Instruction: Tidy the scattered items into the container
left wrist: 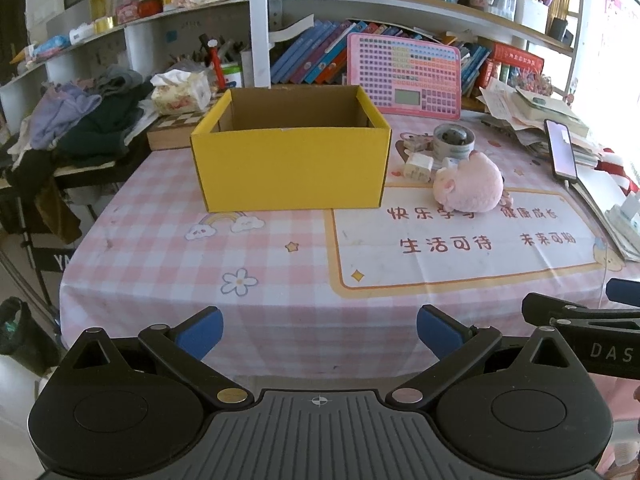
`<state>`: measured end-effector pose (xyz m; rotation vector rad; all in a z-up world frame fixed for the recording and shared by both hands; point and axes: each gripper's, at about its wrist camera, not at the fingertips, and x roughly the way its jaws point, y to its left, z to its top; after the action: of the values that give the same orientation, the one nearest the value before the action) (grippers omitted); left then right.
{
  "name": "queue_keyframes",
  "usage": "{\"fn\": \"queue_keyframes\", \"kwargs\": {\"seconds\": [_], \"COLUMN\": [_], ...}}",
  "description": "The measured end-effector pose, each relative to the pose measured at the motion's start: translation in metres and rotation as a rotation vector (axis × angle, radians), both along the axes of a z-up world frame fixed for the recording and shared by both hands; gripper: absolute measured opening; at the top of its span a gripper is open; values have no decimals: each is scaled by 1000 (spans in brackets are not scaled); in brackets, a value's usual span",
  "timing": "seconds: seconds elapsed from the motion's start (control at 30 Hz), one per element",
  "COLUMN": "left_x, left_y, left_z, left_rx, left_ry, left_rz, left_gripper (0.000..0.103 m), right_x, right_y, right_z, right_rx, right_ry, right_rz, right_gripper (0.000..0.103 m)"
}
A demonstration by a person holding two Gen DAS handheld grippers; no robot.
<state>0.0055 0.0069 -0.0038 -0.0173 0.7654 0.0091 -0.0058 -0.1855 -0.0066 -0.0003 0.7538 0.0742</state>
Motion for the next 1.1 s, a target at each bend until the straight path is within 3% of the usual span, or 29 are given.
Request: {"fn": "queue_keyframes", "kwargs": {"seconds": [1.1], "left_x": [6], "left_y": [5], "left_z": [-6], "left_rx": [-5], "left_ry": [22], "left_rz": [-20], "left_gripper": [103], "right_x": [10], "right_y": [8], "right_z": [-3], "right_rx": [6], "right_ry": [19], "right_rz": [5], "right_gripper": [103]}}
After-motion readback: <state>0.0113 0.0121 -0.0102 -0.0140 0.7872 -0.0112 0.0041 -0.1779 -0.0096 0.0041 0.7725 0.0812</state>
